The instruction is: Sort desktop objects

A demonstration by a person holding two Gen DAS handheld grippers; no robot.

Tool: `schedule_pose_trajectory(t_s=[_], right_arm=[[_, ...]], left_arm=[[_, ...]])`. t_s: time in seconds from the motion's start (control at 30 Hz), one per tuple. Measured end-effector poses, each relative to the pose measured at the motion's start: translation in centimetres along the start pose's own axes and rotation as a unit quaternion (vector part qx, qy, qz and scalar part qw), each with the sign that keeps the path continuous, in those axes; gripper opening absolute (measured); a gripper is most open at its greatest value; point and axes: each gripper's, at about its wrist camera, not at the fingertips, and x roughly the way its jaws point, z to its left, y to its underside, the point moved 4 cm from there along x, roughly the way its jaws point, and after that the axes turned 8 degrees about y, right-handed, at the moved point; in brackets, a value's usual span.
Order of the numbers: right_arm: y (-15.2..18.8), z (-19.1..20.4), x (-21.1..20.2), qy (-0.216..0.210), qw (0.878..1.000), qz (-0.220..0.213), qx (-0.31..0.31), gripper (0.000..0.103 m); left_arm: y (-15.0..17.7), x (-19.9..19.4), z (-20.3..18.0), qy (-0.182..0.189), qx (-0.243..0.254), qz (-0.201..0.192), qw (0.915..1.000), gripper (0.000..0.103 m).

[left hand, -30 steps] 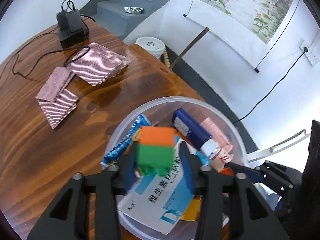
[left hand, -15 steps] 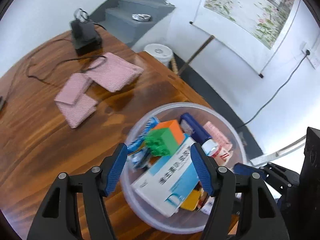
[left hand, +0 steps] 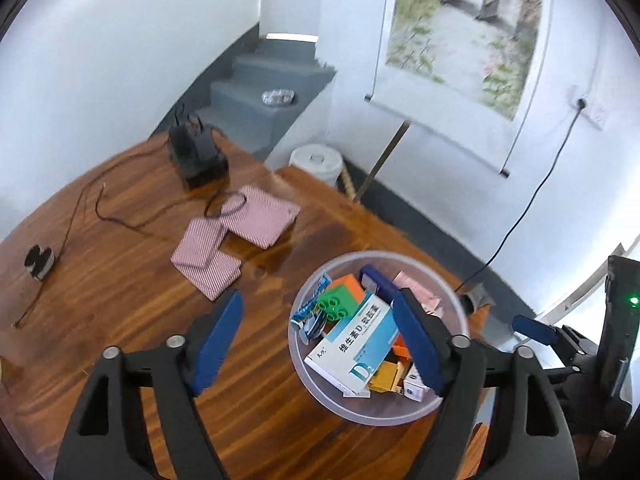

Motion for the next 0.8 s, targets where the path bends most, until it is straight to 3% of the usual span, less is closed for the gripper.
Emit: schedule_pose_trajectory(t_s=[0.1, 0.27, 0.5, 0.6, 0.8], right_arm=[[0.4, 0.2, -2.0, 0.025, 0.999, -0.017, 0.012, 0.103], [1.8, 1.0, -5.2, 0.056, 0.997, -0.051, 0.034, 0.103], [4.2, 2.7, -6.5, 0.066, 0.996, -0.046, 0.035, 0.103], [4.8, 3.5, -6.8, 0.062, 0.997, -0.044, 0.030, 0.103], [5.2, 4.5, -7.8, 0.067, 0.996, -0.051, 0.010, 0.103]], left_arm=[[-0.1, -2.2, -0.2, 0.008, 0.011, -0.022, 0.9997, 0.085], [0.4, -4.2, -0.4, 0.015, 0.032, -0.025, 0.9991, 0.085], [0.9, -6.9, -0.5, -0.057, 0.071, -0.048, 0.9947, 0.085], [1.0, -7.9, -1.1, -0.053, 0.081, -0.054, 0.9938, 0.085], [1.3, -8.0, -1.1, -0.060, 0.070, -0.031, 0.9952, 0.085]])
